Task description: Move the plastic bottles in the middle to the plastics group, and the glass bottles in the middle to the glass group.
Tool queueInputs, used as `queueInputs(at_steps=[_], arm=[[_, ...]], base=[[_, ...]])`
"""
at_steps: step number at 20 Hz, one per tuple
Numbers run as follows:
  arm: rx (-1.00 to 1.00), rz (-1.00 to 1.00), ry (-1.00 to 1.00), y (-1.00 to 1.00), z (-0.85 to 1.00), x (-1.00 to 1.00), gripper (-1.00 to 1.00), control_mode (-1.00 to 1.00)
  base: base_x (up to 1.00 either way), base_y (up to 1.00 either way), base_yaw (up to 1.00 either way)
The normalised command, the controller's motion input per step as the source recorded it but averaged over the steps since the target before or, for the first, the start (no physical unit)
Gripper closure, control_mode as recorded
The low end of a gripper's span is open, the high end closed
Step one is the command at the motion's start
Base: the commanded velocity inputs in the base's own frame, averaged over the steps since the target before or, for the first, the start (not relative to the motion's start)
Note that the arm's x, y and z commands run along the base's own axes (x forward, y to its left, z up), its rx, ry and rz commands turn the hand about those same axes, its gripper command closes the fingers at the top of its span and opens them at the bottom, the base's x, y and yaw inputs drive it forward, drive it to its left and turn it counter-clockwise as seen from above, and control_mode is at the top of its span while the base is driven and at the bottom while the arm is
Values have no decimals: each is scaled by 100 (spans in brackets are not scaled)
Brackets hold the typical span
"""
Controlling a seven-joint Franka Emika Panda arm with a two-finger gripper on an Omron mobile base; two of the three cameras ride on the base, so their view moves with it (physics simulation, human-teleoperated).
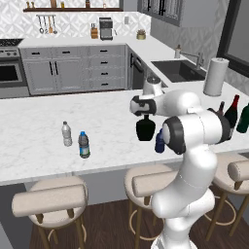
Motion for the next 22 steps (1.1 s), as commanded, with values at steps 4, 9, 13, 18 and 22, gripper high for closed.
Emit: queueInputs(at_steps=[4,9,13,18,22], arm=[[0,0,0,0,-11,2,-100,-100],[0,0,0,0,-5,0,-100,-100],[0,0,0,-4,-3,3,-100,-100],[0,0,0,-2,-1,10,-100,-100],[0,0,0,0,-4,13,-100,-100]], base=[[0,0,0],[0,0,0],[0,0,0],[0,0,0],[0,0,0]])
